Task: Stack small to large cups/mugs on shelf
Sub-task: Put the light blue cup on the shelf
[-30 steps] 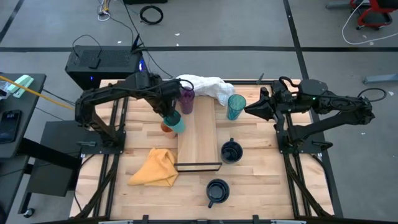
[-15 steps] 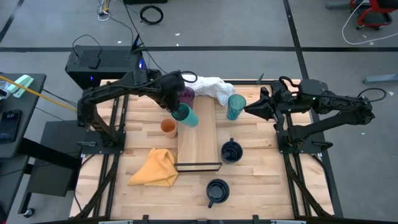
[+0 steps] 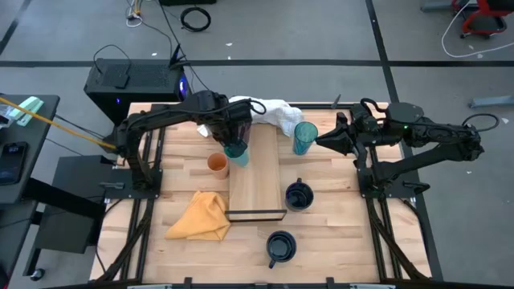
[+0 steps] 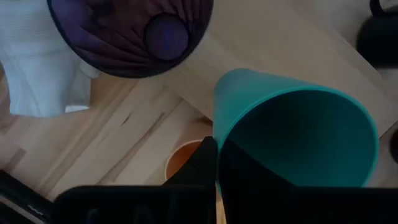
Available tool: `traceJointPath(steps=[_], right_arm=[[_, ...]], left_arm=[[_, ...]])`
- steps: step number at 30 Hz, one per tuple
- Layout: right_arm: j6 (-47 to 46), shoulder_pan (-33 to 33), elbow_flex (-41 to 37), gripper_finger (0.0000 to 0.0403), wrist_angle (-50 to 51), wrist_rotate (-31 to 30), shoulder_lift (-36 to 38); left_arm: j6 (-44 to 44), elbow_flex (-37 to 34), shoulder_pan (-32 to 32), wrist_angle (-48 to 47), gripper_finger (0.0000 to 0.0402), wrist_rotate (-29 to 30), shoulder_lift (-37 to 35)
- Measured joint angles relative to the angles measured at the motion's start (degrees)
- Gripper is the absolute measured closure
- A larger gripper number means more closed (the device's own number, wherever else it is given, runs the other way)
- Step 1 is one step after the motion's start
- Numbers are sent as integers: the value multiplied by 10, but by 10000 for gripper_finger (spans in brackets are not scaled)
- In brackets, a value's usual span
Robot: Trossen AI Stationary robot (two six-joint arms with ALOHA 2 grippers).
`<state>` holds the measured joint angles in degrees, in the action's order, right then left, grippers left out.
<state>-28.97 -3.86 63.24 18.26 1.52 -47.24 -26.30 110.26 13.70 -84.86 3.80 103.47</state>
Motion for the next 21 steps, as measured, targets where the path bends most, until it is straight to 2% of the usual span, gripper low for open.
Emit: traceJointPath(steps=[6, 21], right_arm=[[0, 0, 0, 351, -2, 0, 0], [0, 0, 0, 351, -2, 0, 0]], left_arm=[[0, 0, 10, 19, 393, 0, 5], [-23, 0, 13, -10, 393, 0, 43]])
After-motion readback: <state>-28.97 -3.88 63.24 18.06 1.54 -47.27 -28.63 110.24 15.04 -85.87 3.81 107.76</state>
